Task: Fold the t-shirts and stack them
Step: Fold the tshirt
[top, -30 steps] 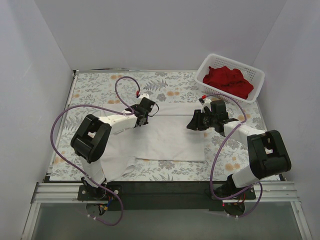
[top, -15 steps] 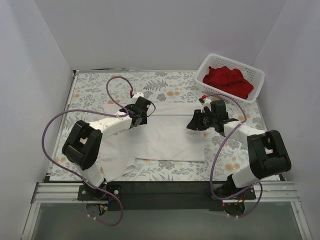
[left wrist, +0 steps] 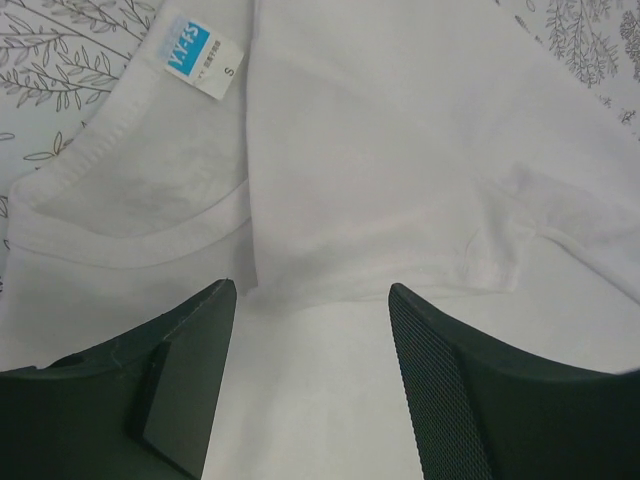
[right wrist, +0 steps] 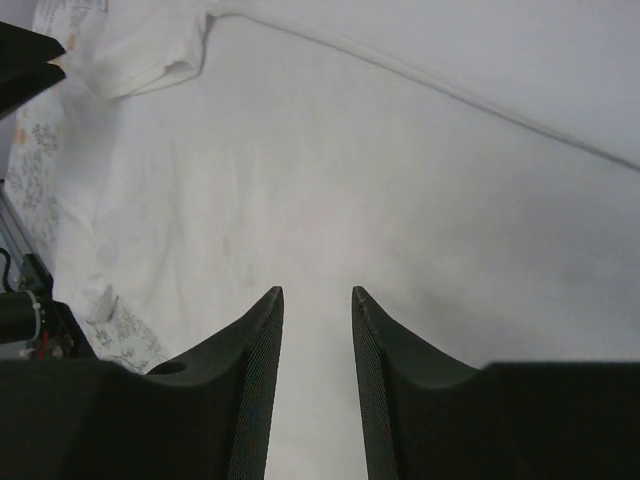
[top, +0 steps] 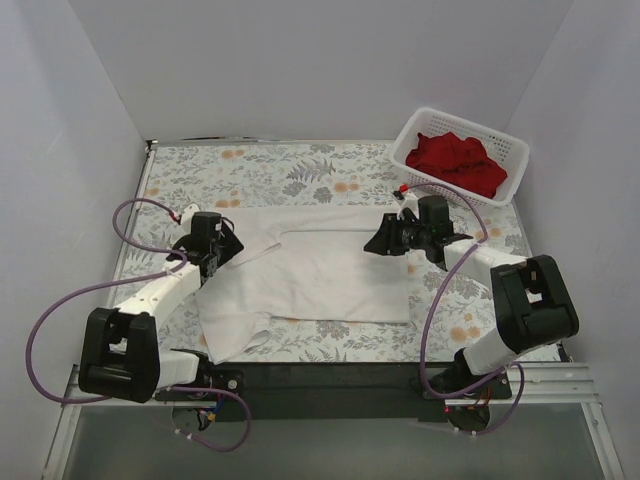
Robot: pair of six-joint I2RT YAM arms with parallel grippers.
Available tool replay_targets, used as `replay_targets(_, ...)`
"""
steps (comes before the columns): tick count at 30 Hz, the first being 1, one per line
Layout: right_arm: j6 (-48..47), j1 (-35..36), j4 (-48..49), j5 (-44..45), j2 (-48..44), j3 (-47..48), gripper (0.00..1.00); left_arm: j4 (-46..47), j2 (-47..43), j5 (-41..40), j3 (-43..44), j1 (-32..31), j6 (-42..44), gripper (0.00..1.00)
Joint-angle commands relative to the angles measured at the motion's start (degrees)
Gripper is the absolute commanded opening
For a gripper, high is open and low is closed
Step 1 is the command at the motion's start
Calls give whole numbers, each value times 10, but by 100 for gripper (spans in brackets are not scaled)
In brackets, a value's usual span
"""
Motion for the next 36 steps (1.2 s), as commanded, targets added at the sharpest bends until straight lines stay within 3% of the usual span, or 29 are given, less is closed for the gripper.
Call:
replay_targets(1,60,34,94,-60,48,56,41,52,-14,59,-21,19,-14,61)
replay_targets(11,163,163,194,-77,205,218,40,80,25,81,-26,46,-14,59)
replay_targets(24,275,226,272,-87,396,402,39,78,51,96,-26,54,-24,61)
replay_targets(36,312,230,276,-40,481,415,38,79,61,103,-28,54,-24,64)
